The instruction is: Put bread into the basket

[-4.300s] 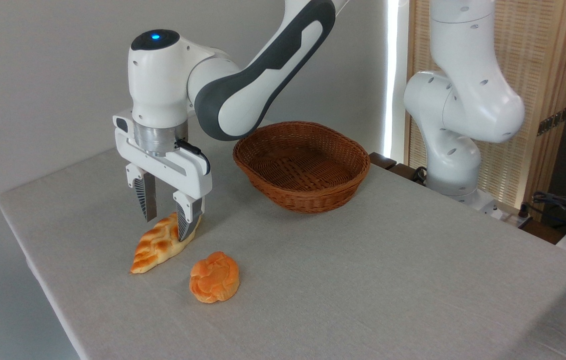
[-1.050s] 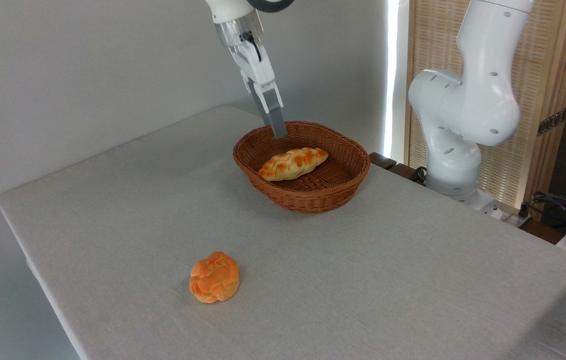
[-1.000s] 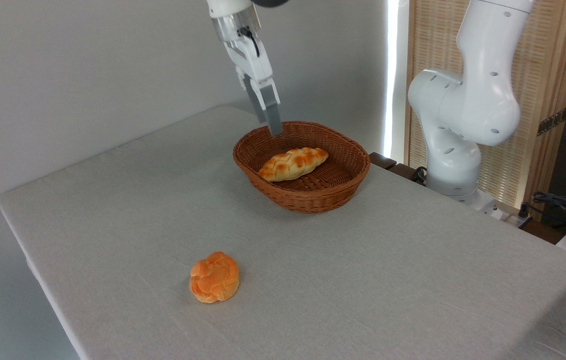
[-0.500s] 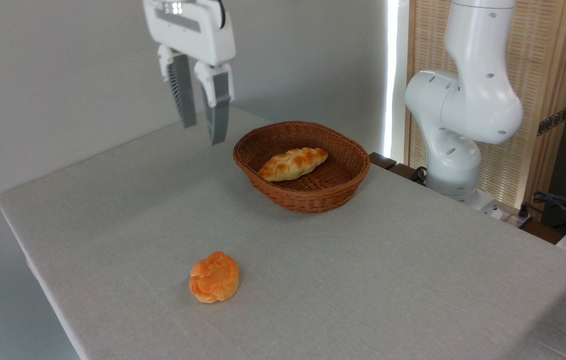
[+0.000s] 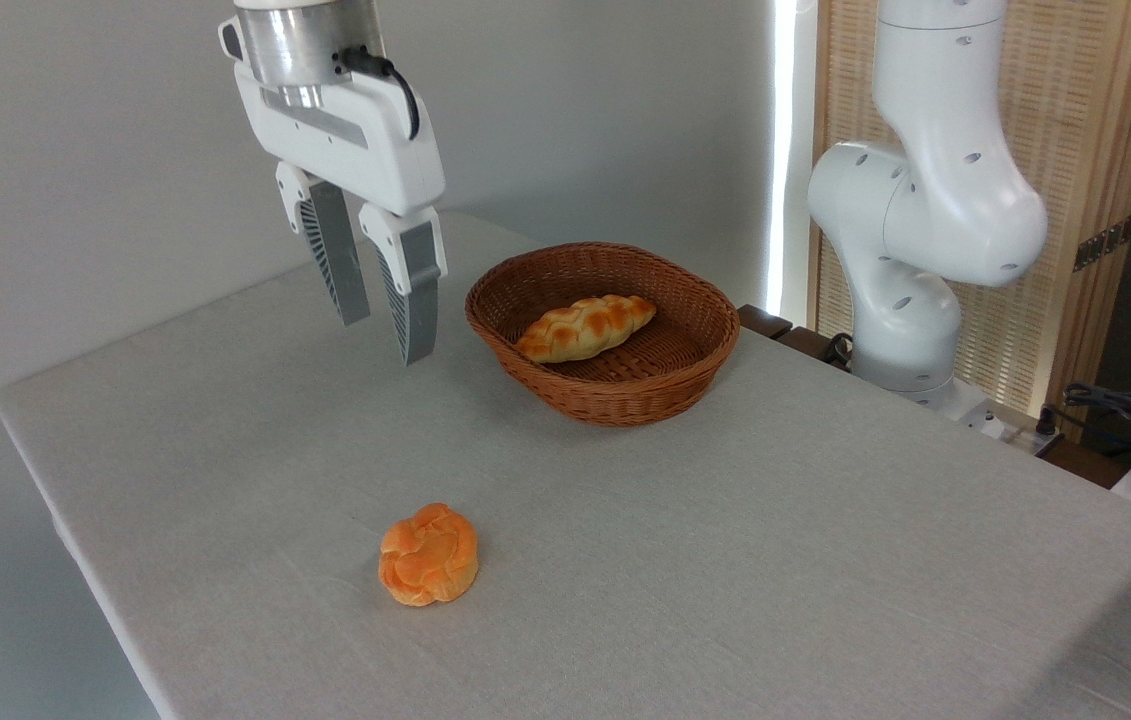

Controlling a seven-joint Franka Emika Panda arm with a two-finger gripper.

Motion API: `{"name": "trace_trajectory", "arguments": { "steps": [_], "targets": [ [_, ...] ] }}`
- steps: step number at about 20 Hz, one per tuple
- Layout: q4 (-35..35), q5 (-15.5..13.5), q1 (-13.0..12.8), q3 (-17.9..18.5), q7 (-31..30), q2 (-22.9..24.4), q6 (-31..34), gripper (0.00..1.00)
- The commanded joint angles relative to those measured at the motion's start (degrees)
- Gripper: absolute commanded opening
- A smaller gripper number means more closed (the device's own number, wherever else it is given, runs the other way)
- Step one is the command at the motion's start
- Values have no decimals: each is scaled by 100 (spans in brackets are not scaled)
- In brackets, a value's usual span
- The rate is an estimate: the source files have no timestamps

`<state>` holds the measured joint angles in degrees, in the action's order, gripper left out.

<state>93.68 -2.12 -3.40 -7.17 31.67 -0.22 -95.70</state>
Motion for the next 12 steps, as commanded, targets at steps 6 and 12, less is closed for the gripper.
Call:
{"name": "trace_trajectory", "arguments": {
  "steps": [6, 12],
  "targets": [
    [-148, 37, -258, 628, 367, -39, 33, 100],
    [-148, 63, -319, 655, 375, -39, 60, 100]
  ]
}}
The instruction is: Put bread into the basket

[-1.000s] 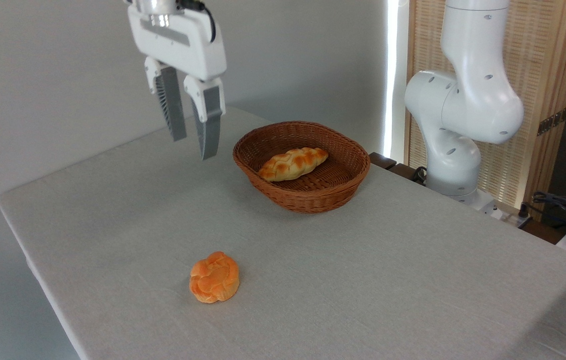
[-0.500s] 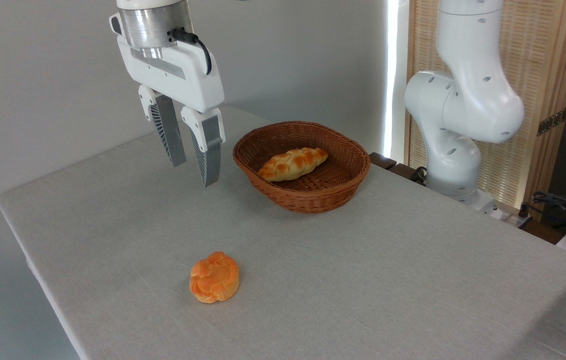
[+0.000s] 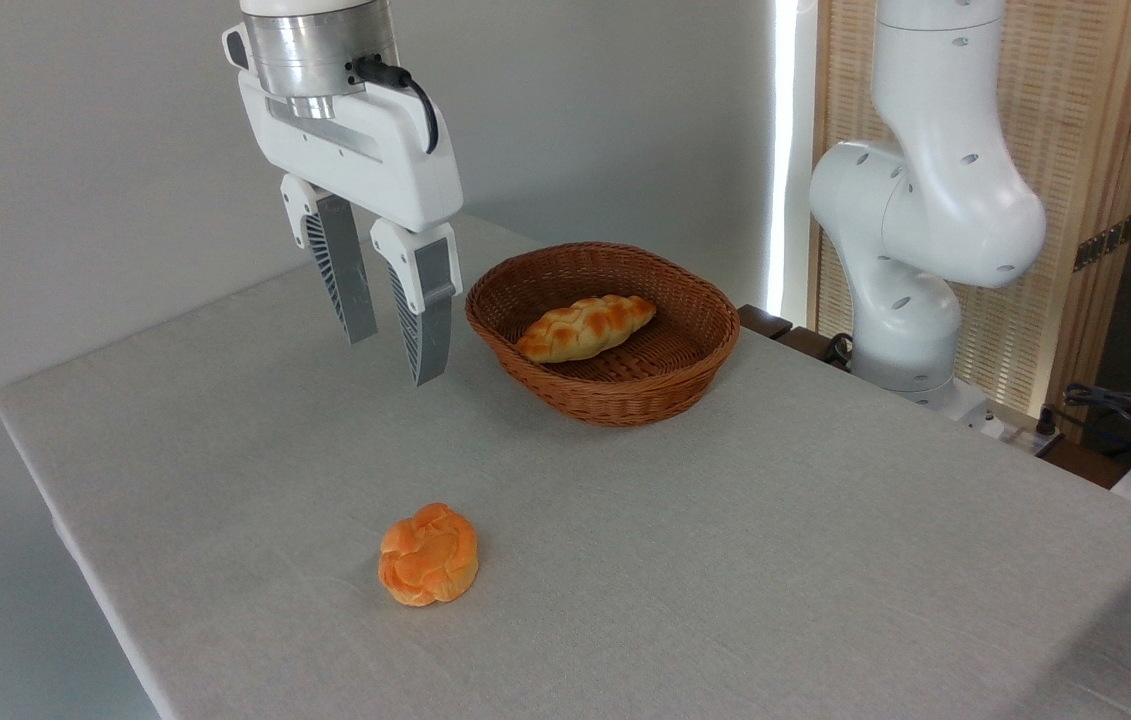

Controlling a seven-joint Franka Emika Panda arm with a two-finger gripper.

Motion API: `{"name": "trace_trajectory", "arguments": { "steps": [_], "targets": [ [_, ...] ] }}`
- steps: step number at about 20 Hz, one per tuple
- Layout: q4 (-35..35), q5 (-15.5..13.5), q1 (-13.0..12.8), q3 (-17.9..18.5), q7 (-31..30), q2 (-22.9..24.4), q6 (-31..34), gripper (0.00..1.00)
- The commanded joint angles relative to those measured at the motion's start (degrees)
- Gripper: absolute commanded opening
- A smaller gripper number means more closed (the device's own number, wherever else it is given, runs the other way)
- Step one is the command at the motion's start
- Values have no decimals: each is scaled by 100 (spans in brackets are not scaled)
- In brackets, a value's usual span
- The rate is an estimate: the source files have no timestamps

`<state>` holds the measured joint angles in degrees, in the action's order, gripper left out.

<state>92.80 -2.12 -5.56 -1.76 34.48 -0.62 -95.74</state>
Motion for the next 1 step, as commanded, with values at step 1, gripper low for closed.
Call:
{"name": "trace_trajectory", "arguments": {
  "steps": [1],
  "targets": [
    [-61, 63, -103, 114, 94, 0, 73, 100]
  ]
}}
